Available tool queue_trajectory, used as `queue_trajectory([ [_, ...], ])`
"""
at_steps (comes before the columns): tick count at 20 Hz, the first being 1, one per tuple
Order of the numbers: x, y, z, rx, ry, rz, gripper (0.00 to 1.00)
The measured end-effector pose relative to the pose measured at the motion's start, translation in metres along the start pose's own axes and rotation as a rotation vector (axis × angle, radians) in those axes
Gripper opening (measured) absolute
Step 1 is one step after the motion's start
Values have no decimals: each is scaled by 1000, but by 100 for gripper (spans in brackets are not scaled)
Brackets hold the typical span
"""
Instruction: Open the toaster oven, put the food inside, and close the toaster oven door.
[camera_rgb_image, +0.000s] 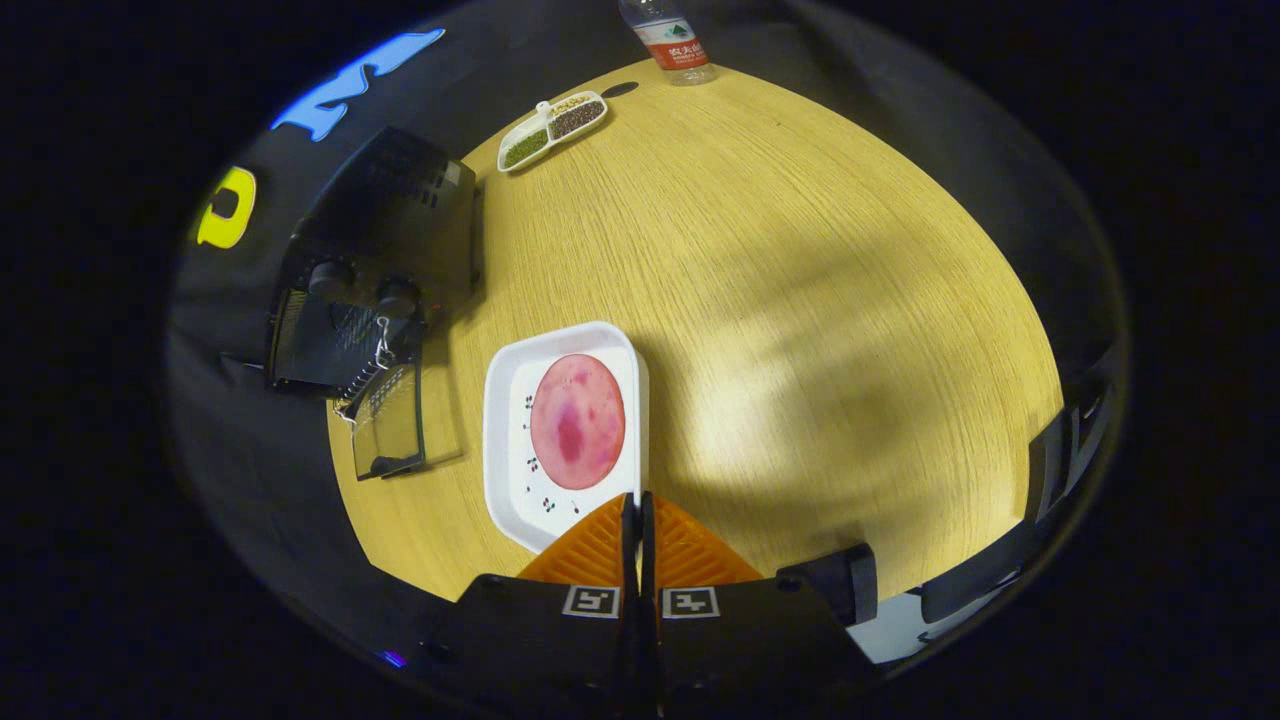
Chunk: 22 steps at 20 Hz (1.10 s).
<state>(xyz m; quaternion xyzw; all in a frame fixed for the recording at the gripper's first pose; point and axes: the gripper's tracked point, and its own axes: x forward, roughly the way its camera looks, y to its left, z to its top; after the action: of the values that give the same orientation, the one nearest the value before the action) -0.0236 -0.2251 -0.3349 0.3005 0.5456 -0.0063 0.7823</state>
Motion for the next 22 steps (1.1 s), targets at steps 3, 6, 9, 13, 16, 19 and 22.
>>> queue_trajectory([
  [3,-15,14,-15,48,-39,35,2],
  [6,-26,24,-35,91,-69,59,2],
  [9,-33,37,-57,169,-84,110,2],
  [13,-44,61,-86,232,-126,159,2],
  [16,-52,90,-104,273,-142,208,2],
  [19,-57,123,-115,304,-158,262,2],
  [22,-57,147,-121,285,-163,278,2],
])
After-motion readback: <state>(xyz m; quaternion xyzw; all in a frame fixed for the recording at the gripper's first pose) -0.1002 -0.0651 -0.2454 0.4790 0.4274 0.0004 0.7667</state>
